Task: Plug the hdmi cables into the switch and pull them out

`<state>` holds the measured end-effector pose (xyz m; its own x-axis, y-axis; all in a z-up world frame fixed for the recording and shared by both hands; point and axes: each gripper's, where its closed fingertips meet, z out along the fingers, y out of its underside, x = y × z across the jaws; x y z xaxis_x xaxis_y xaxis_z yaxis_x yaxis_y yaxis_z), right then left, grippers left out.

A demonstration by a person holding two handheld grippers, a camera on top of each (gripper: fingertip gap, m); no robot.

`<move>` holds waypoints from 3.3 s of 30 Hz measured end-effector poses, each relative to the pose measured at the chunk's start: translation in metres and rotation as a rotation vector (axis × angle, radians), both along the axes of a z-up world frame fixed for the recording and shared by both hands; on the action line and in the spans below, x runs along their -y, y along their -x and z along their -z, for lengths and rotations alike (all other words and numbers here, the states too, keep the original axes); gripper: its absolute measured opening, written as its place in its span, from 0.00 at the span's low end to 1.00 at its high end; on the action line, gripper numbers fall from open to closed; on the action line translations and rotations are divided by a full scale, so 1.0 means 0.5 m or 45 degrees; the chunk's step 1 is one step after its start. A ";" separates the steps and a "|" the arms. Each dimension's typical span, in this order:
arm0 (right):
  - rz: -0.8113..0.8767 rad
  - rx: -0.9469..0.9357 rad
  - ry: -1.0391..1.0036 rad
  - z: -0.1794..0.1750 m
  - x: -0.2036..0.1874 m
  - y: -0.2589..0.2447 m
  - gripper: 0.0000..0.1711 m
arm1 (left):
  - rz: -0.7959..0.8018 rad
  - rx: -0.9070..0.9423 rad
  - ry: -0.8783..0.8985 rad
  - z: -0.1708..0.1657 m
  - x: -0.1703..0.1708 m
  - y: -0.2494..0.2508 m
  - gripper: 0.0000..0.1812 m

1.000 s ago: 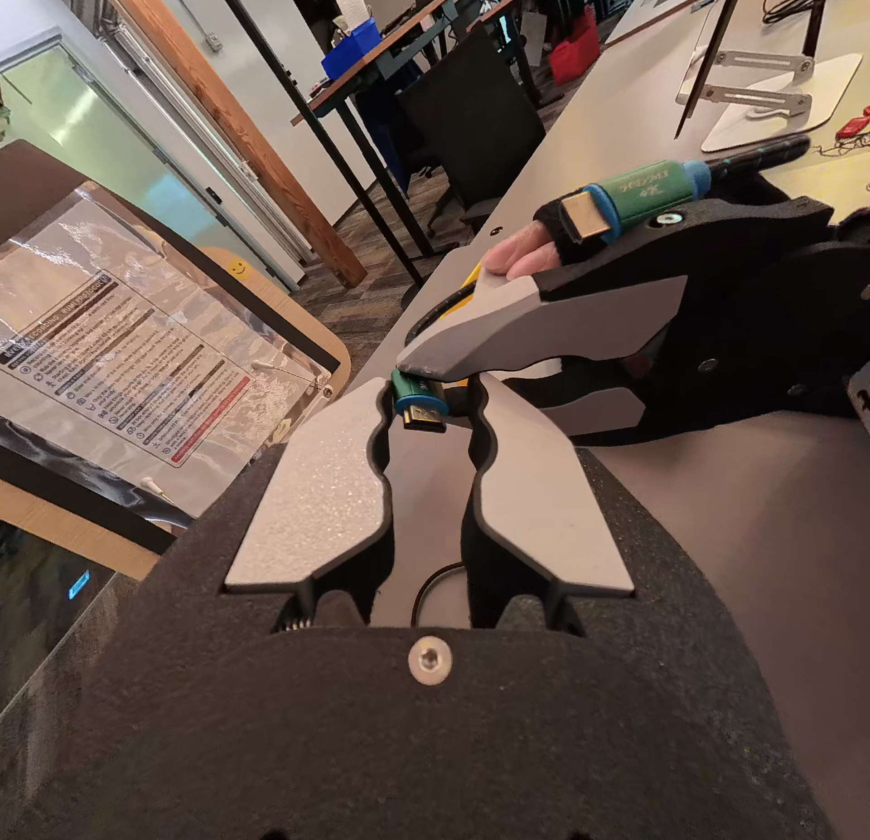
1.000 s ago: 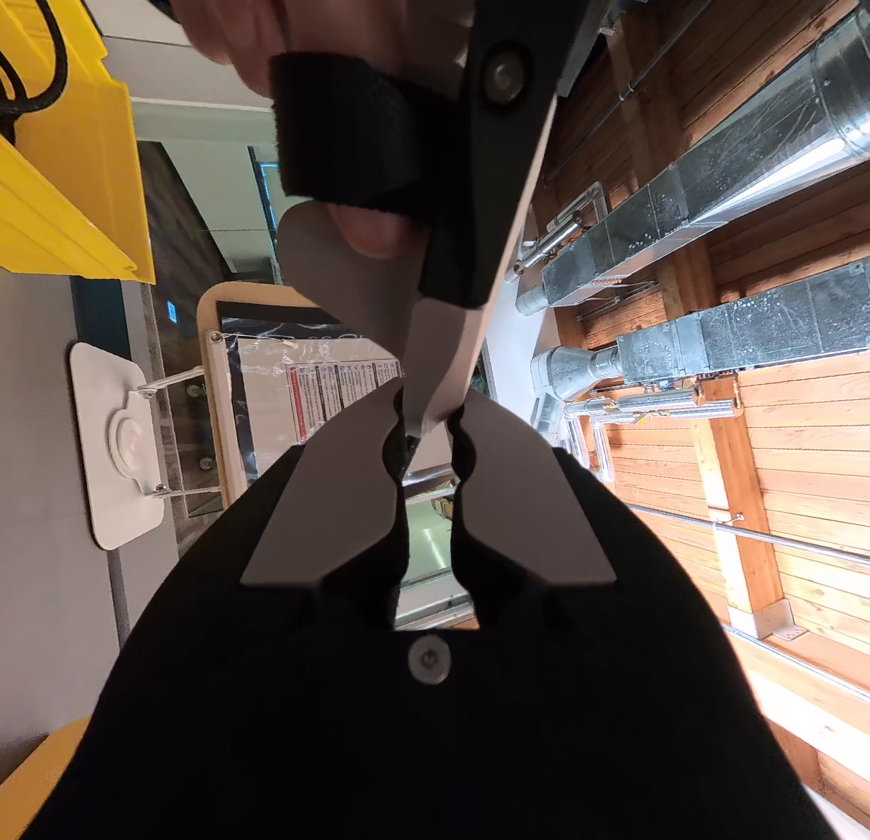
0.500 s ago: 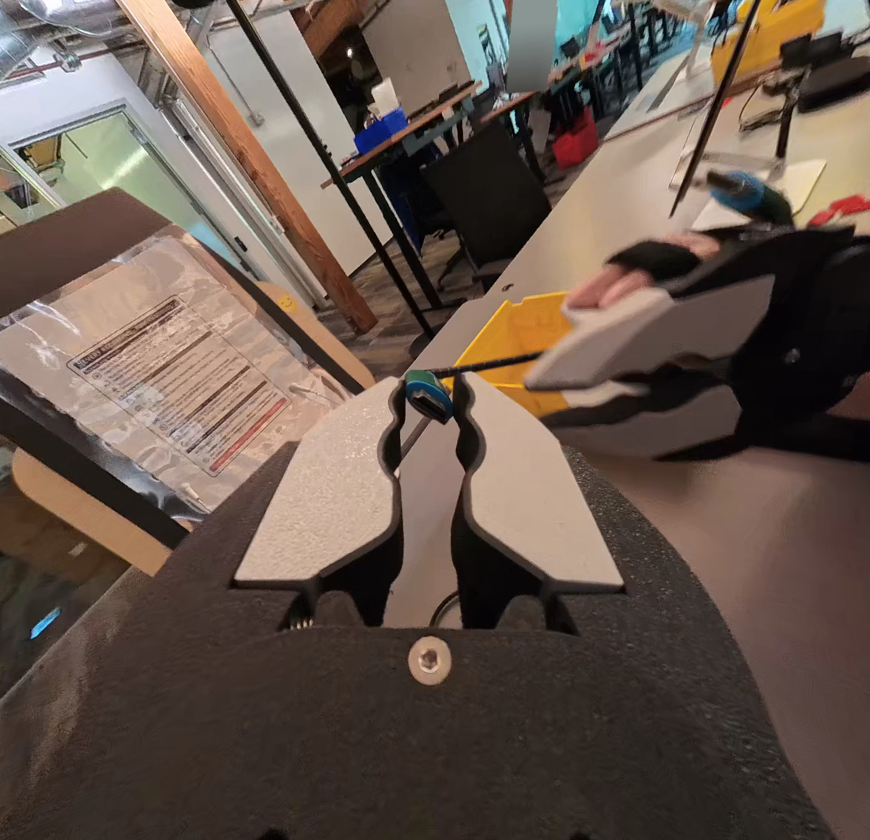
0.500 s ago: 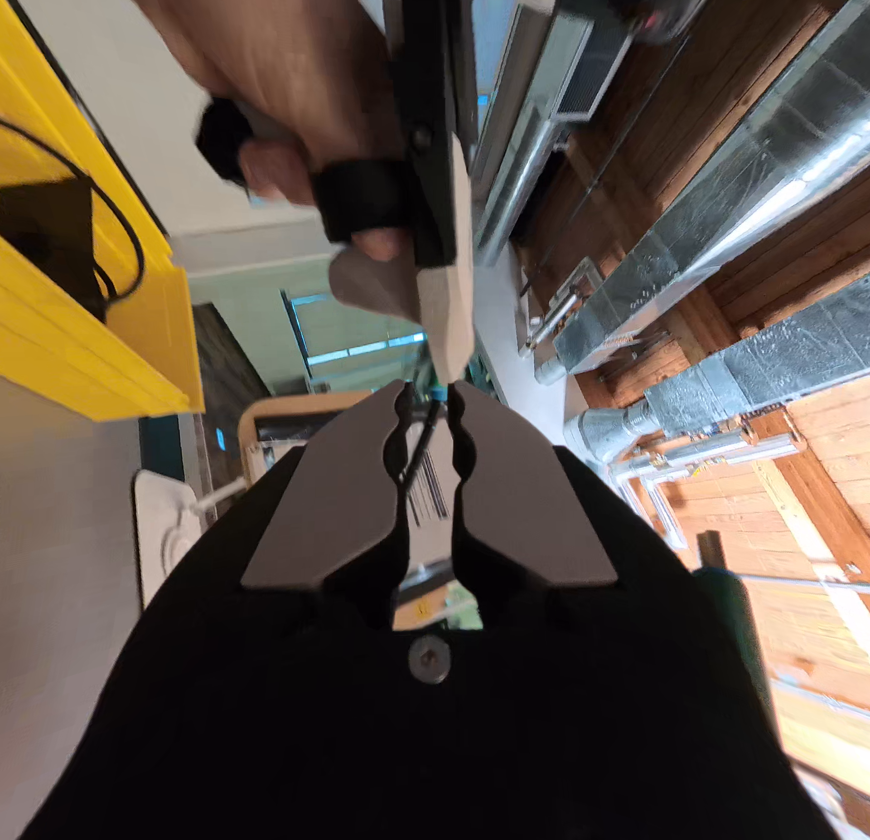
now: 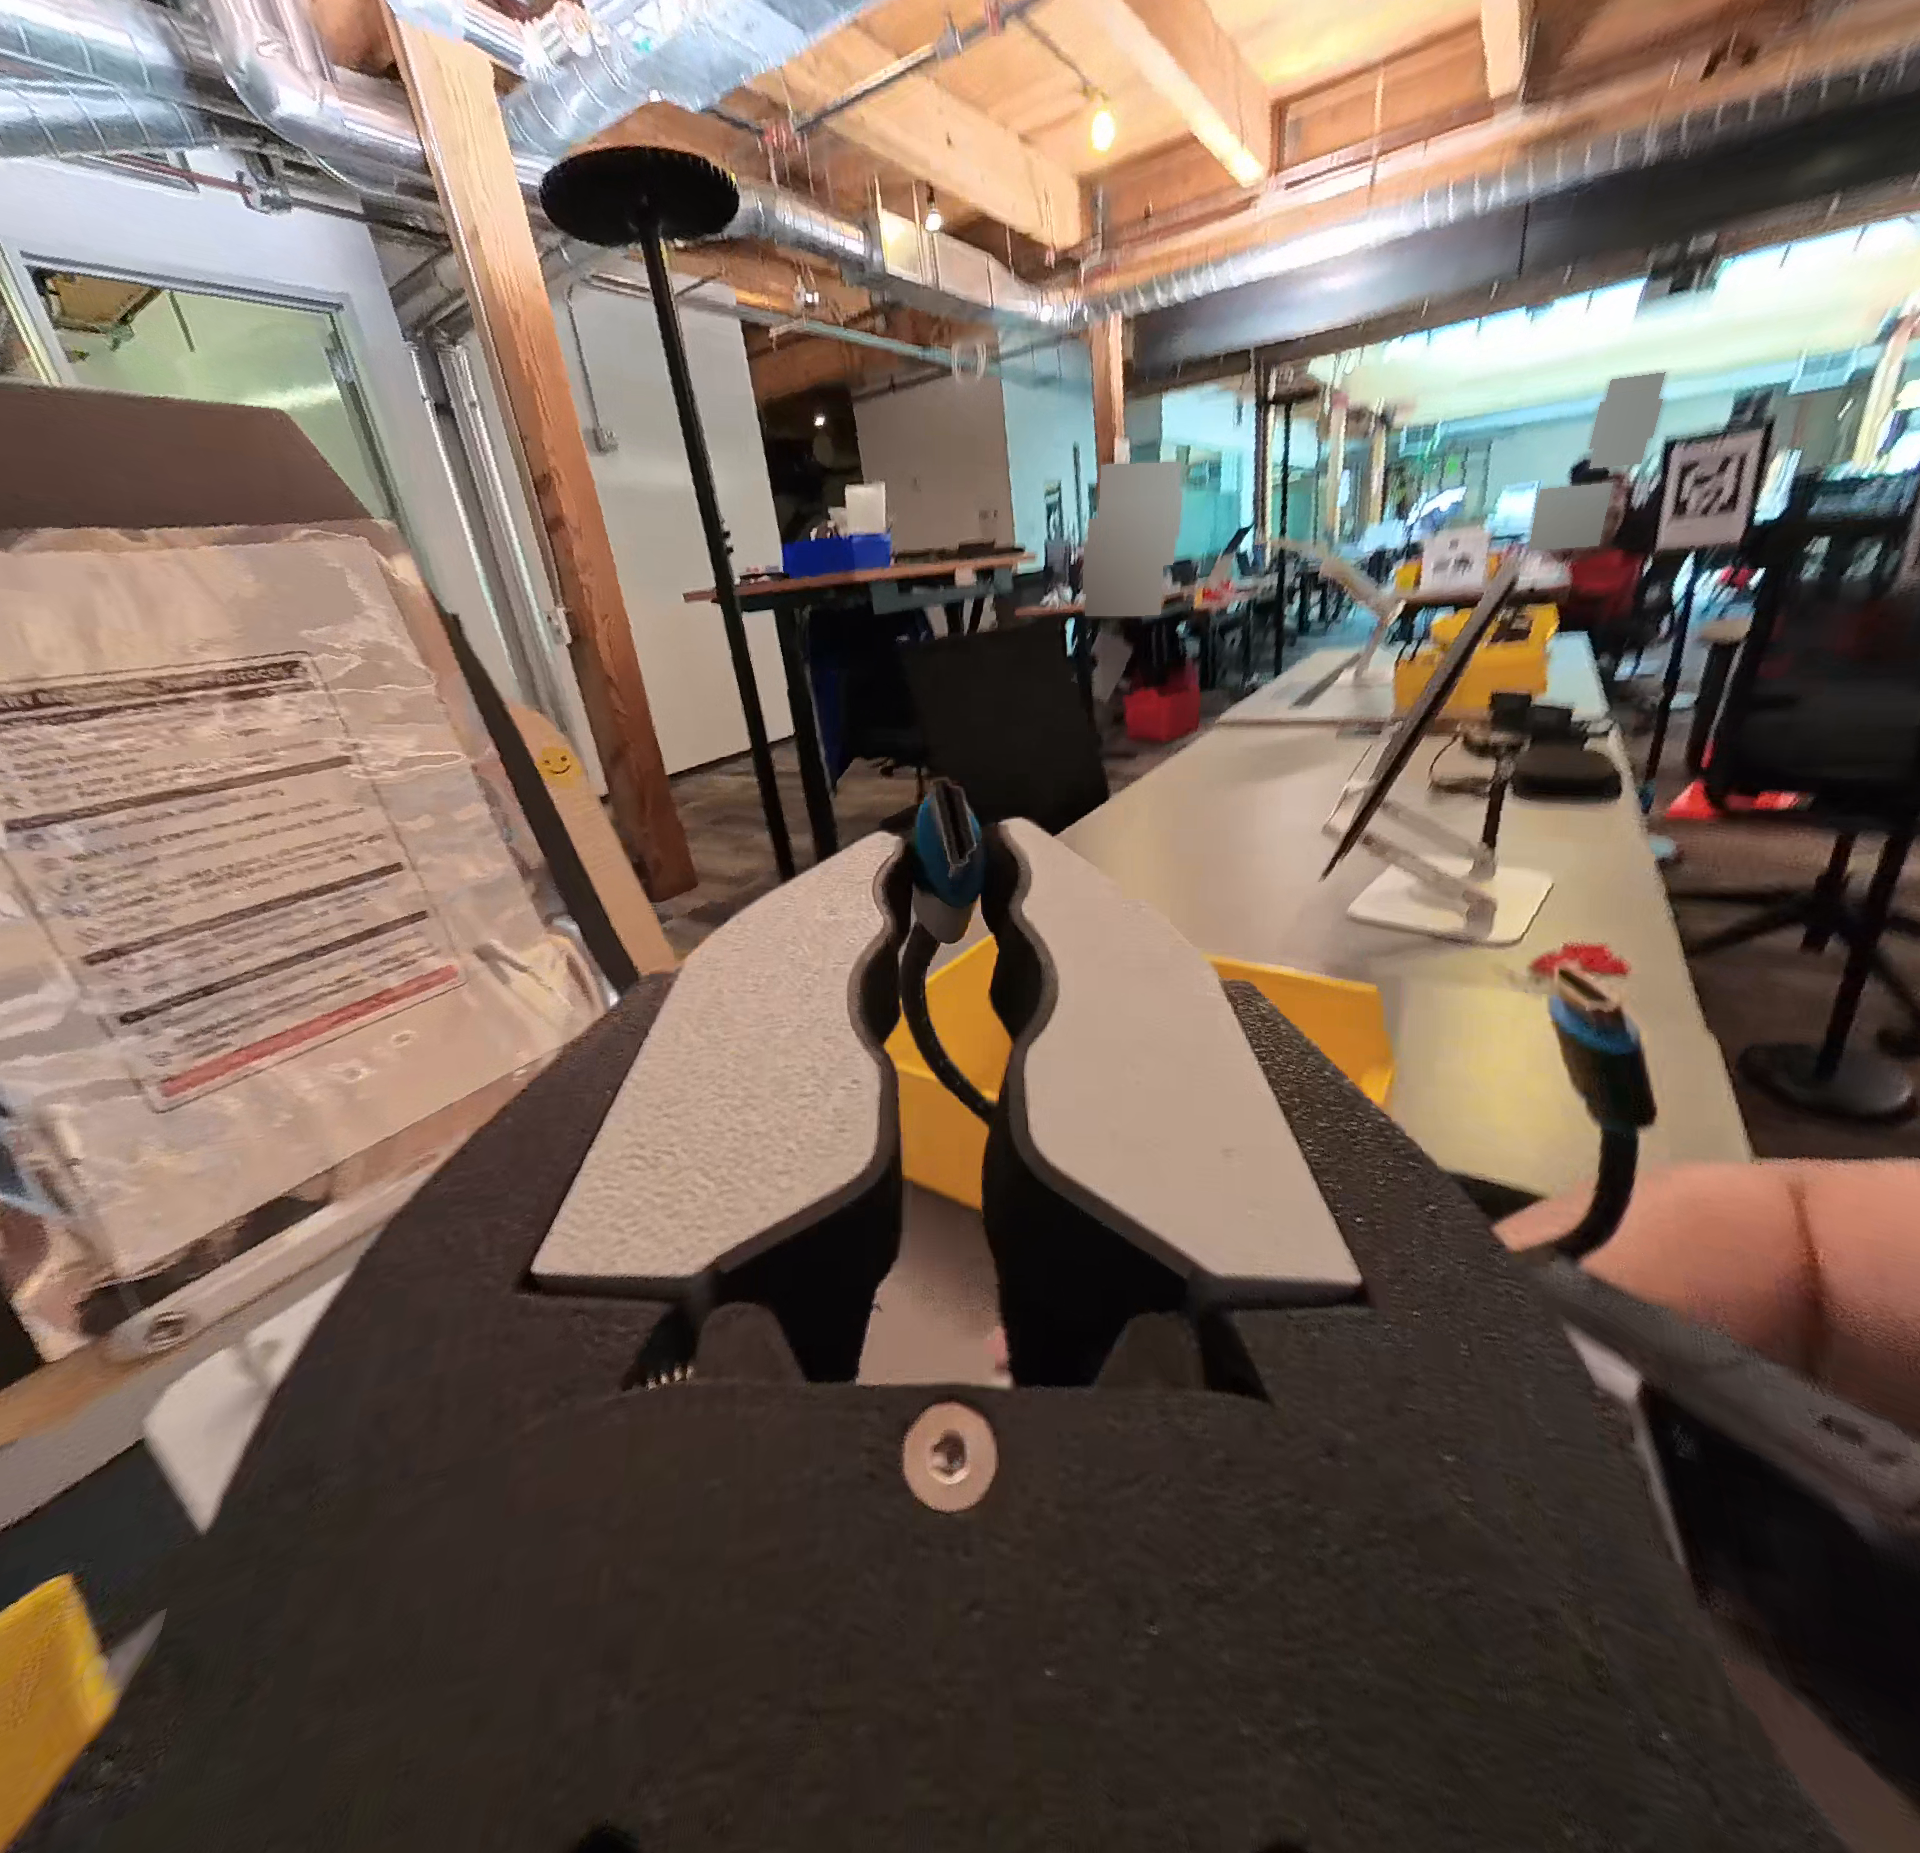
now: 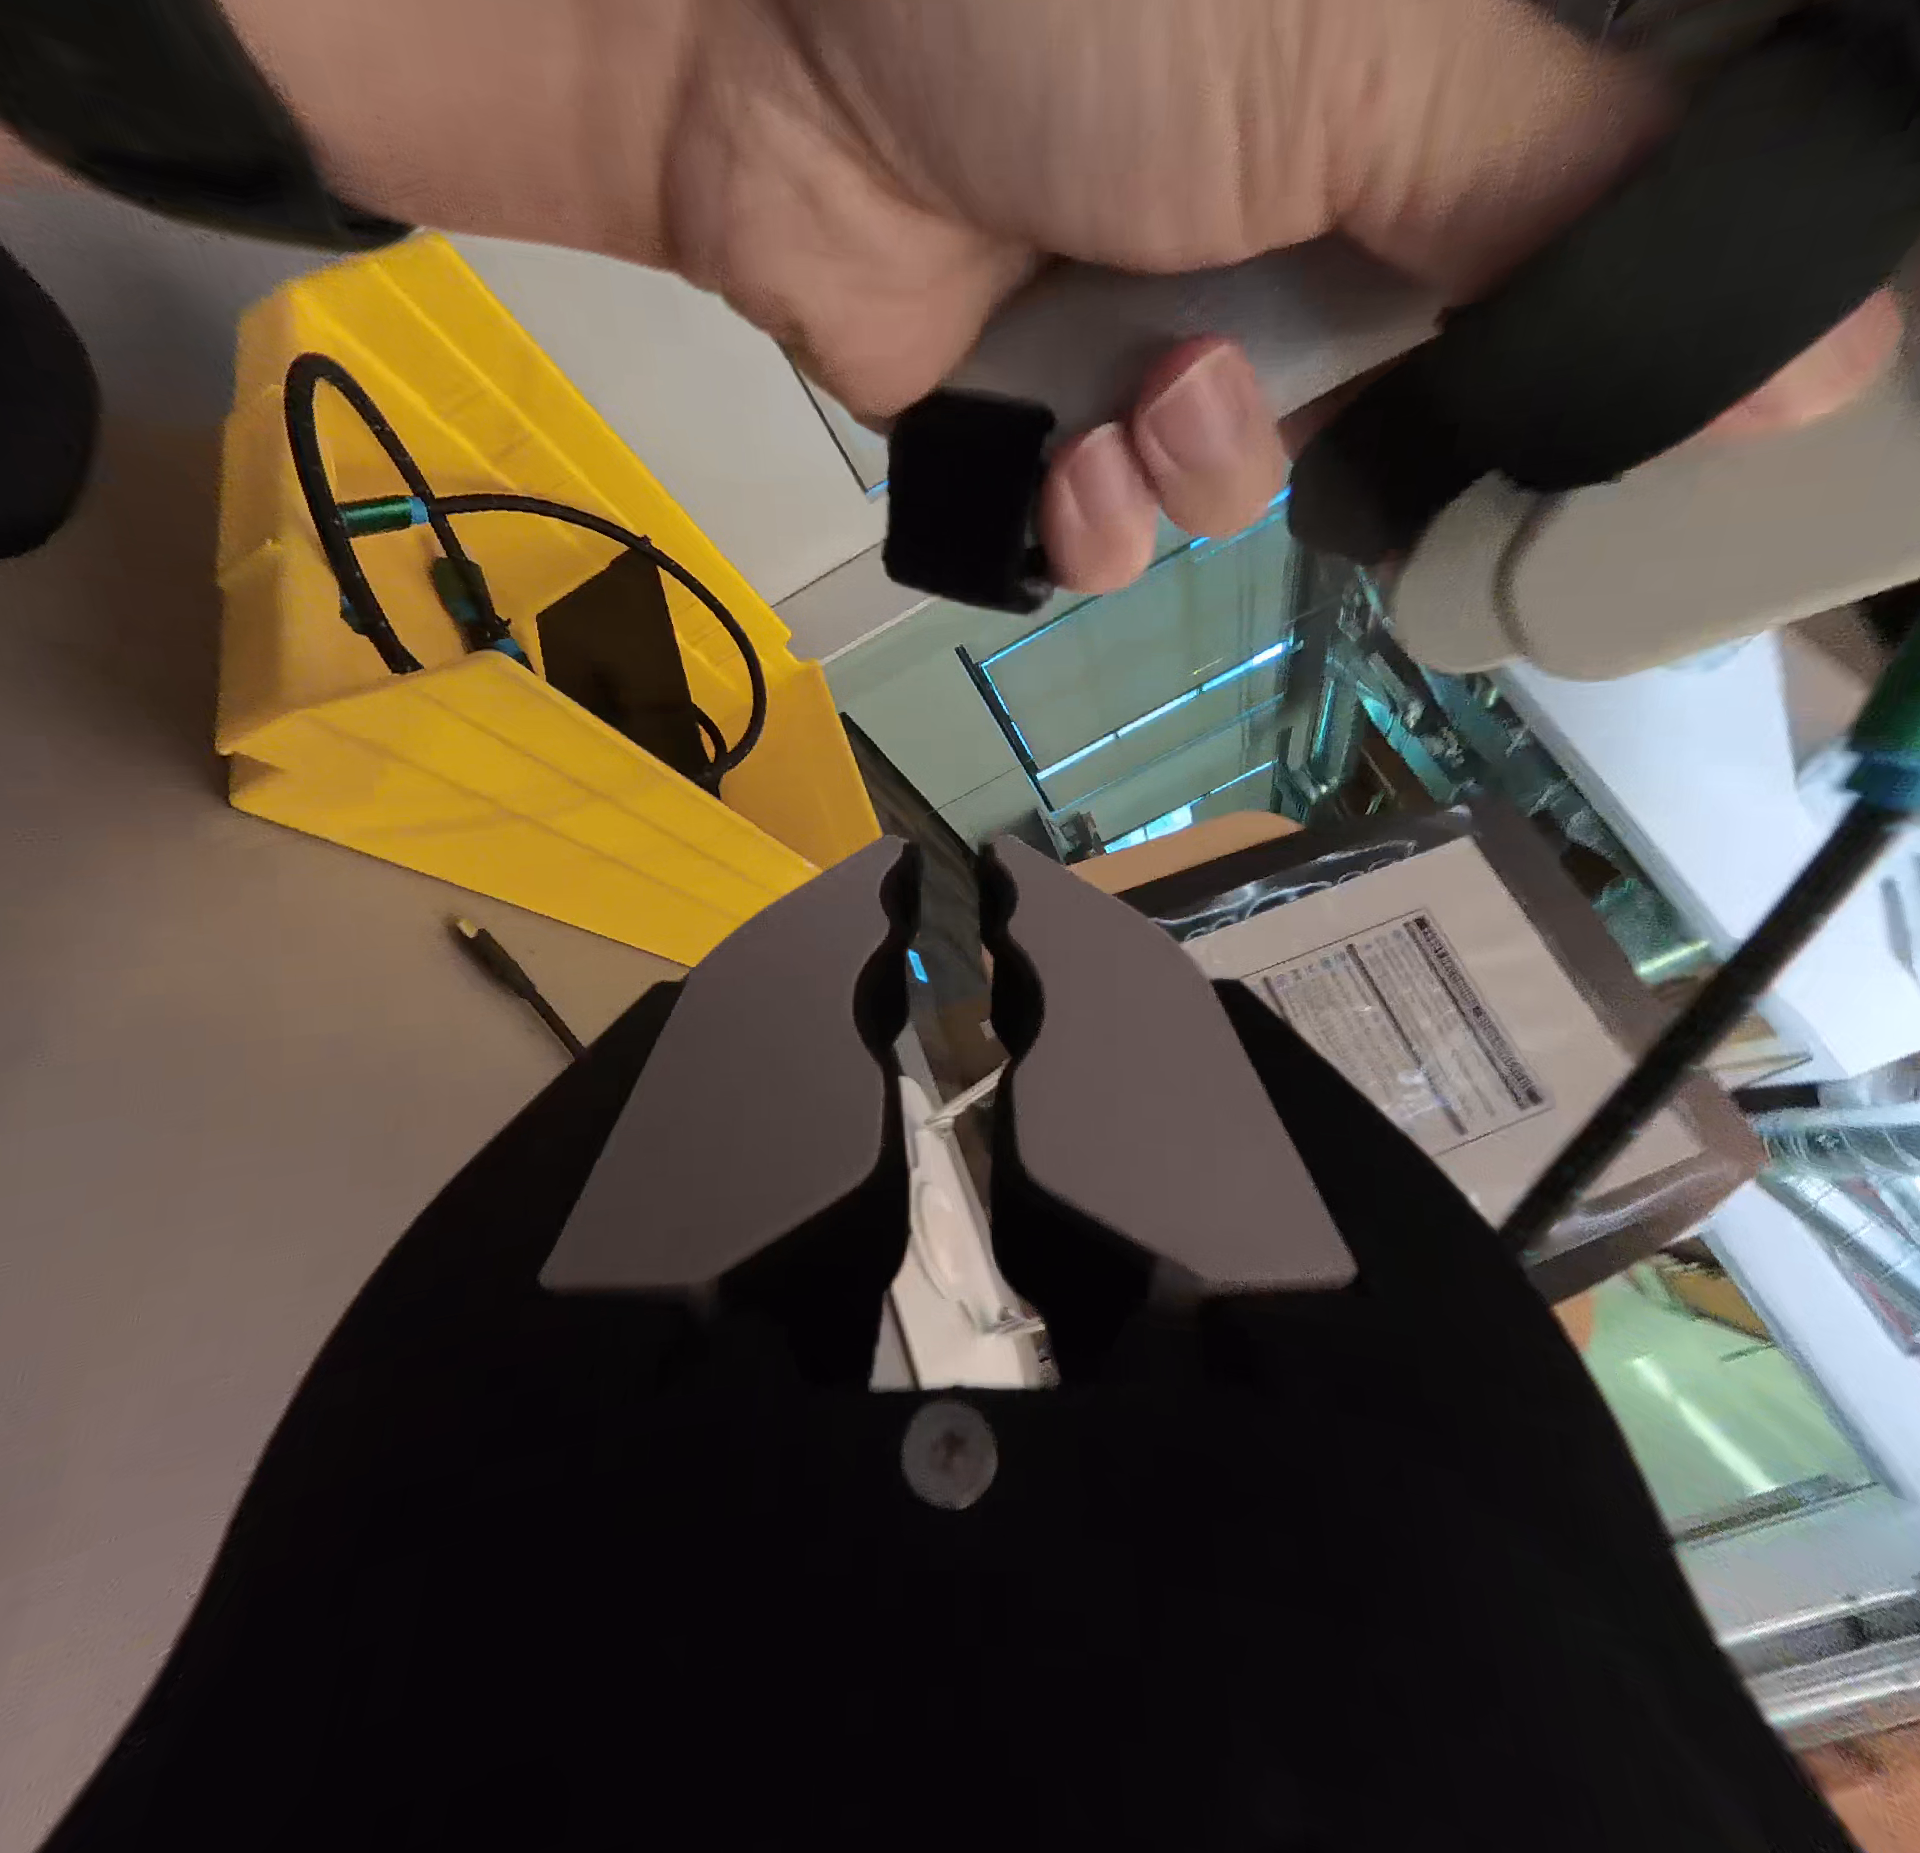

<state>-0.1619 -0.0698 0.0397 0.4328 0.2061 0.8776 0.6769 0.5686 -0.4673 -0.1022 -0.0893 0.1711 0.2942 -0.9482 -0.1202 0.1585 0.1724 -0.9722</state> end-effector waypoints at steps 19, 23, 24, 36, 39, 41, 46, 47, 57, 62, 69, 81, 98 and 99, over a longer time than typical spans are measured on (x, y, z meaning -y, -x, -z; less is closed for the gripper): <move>-0.125 -0.532 -0.366 -0.134 0.021 -0.120 0.29 | 0.767 0.413 0.557 -0.063 0.089 0.024 0.06; -0.334 -0.702 -0.479 -0.226 0.117 -0.145 0.32 | 0.804 0.405 0.577 -0.055 0.109 0.002 0.06; -0.327 -0.713 -0.519 -0.240 0.131 -0.151 0.32 | 0.807 0.401 0.586 -0.052 0.112 -0.004 0.06; -0.177 -0.654 -0.536 -0.277 0.153 -0.153 0.19 | 0.948 0.426 0.799 -0.028 0.119 -0.039 0.06; -0.168 -0.624 -0.499 -0.273 0.142 -0.154 0.18 | 0.919 0.406 0.814 -0.019 0.122 -0.052 0.06; -0.187 -0.619 -0.540 -0.273 0.151 -0.158 0.14 | 0.904 0.400 0.832 -0.013 0.118 -0.057 0.06; -0.179 -0.604 -0.486 -0.270 0.144 -0.152 0.09 | 0.867 0.421 0.868 -0.003 0.100 -0.063 0.06; -0.163 -0.608 -0.466 -0.270 0.138 -0.154 0.10 | 0.861 0.430 0.873 -0.002 0.097 -0.063 0.06; -0.124 -0.580 -0.346 -0.263 0.113 -0.157 0.11 | 0.811 0.437 0.885 0.004 0.076 -0.060 0.06; -0.096 -0.572 -0.254 -0.251 0.092 -0.156 0.13 | 0.754 0.420 0.852 0.003 0.068 -0.053 0.07; -0.087 -0.566 -0.238 -0.248 0.087 -0.157 0.13 | 0.739 0.432 0.874 0.007 0.062 -0.055 0.07; -0.108 -0.554 -0.171 -0.239 0.073 -0.168 0.12 | 0.688 0.352 0.847 0.020 0.043 -0.060 0.12; 0.072 -0.882 -0.128 -0.332 0.026 -0.428 0.13 | 0.073 -0.337 0.607 0.143 -0.107 0.033 0.20; 0.063 -0.933 -0.099 -0.336 0.023 -0.450 0.13 | 0.075 -0.439 0.566 0.169 -0.104 0.023 0.20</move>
